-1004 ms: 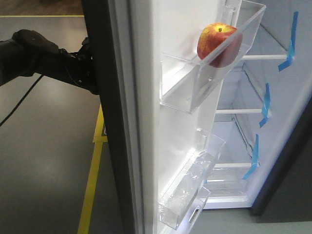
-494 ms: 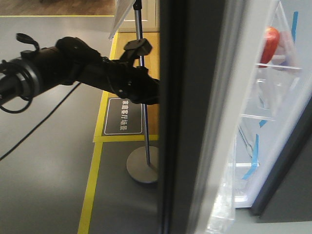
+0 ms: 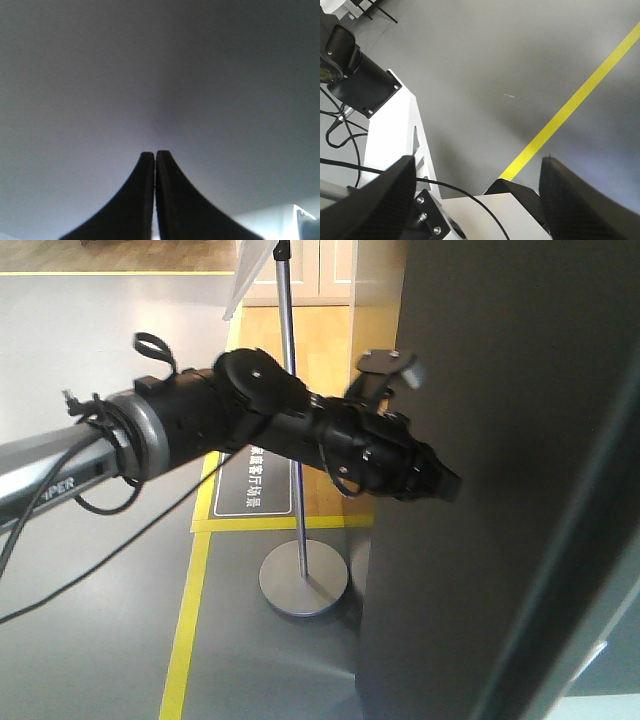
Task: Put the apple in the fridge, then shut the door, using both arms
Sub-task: 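Push the refrigerator door shut with the left gripper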
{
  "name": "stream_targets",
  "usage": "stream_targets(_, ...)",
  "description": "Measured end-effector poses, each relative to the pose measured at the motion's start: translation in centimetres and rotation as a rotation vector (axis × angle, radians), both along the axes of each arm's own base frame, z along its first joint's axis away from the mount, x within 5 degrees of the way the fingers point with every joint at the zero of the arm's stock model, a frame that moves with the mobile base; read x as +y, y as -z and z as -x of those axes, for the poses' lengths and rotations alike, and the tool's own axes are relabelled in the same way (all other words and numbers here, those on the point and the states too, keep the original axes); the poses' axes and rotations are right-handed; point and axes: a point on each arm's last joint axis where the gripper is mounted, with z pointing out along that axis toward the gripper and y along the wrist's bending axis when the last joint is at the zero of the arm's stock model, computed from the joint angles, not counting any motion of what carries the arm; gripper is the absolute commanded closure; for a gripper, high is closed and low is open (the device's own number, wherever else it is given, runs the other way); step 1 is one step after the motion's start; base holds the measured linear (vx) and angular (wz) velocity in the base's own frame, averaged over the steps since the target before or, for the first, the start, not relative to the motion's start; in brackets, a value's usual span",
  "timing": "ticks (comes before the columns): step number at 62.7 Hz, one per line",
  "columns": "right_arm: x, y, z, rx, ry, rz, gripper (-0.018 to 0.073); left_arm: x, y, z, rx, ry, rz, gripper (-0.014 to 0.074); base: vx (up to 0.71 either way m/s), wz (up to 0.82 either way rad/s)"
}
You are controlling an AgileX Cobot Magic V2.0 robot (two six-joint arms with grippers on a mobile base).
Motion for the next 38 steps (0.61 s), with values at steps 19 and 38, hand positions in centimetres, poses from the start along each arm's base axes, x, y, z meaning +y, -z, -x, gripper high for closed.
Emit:
stream_targets(19, 0.0, 0.0, 0.0, 0.000, 0.000, 0.000, 0.0061, 1.9, -1.3, 0.3, -0.104, -0.059, -0.199, 0.0603, 0.00, 0.00)
stream_targets(38, 0.0, 0.0, 0.0, 0.000, 0.000, 0.000, 0.0061, 8.0, -5.7, 4.6, -0.297, -0.234, -0.257, 0.0603, 0.00, 0.00)
